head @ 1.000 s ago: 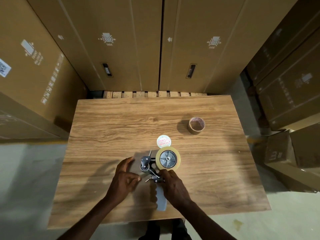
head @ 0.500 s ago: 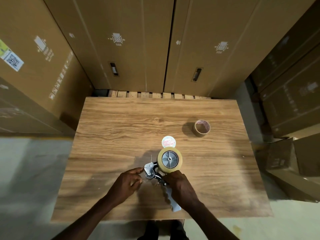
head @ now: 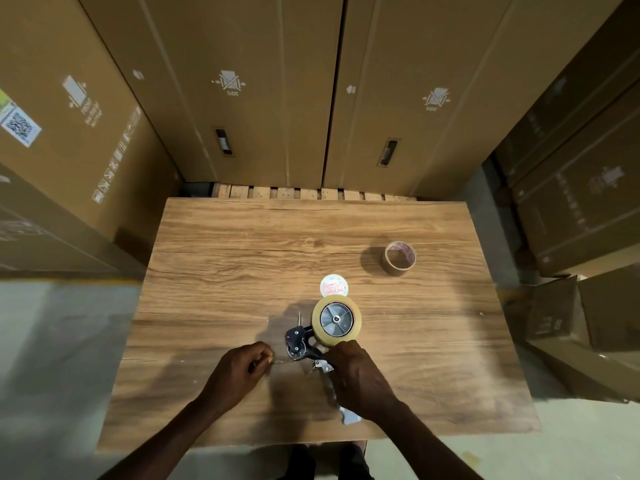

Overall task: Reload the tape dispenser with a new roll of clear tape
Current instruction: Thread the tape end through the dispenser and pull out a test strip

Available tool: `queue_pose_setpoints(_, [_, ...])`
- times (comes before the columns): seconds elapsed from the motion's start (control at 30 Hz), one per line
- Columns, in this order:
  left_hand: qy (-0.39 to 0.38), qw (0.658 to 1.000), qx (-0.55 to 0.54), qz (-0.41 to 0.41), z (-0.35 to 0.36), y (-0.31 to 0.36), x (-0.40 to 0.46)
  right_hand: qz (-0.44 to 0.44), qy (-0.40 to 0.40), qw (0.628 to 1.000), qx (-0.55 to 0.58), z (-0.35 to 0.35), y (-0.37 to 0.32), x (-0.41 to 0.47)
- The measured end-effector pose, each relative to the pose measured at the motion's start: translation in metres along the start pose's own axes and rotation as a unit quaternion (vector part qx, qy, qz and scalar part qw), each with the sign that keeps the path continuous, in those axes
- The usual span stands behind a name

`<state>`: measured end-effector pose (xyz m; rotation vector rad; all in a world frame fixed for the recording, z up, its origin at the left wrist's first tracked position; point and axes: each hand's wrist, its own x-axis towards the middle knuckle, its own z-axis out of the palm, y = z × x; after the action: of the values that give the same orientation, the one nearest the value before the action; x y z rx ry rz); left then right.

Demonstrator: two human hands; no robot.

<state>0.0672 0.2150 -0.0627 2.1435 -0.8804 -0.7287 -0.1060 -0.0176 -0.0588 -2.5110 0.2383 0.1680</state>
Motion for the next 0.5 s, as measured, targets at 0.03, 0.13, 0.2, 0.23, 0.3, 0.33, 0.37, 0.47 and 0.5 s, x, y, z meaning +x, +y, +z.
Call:
queue_pose_setpoints(0.03, [-0.009,0.999,-0.027,-0.02,0.0,0.0,0.001,-0.001,0.004,1.0,0.006,0.001,-0.001,0.0])
queue_pose_setpoints(0.13, [-0.031,0.965,-0.212,-0.153,0.002,0.0,0.006,0.0,0.013,1.0,0.009,0.007,-0.001,-0.001])
queue_pose_setpoints(0.2, [-0.037,0.924,-0.304,-0.228,0.006,0.001,0.008,0.002,0.024,1.0,0.007,0.01,0.001,0.0])
queue_pose_setpoints(0.23, [-0.039,0.91,-0.329,-0.248,0.008,0.0,0.01,0.002,0.027,1.0,0.004,0.012,0.002,0.0])
queue_pose_setpoints(0.3, [-0.041,0.891,-0.362,-0.272,0.01,0.002,0.01,0.004,0.026,1.0,-0.004,0.012,0.002,0.001])
queue_pose_setpoints(0.33, [-0.039,0.882,-0.376,-0.281,0.011,0.003,0.011,0.005,0.024,1.0,-0.007,0.013,0.002,0.001])
queue_pose_setpoints(0.37, [-0.034,0.874,-0.389,-0.288,0.011,0.003,0.011,0.005,0.022,1.0,-0.008,0.013,0.003,0.001])
queue_pose_setpoints(0.47, [-0.02,0.852,-0.424,-0.306,0.012,0.002,0.014,0.009,0.021,1.0,-0.009,0.013,0.002,0.001])
queue_pose_setpoints(0.5, [-0.018,0.845,-0.434,-0.311,0.011,0.002,0.015,0.006,0.025,1.0,-0.009,0.013,0.001,0.001])
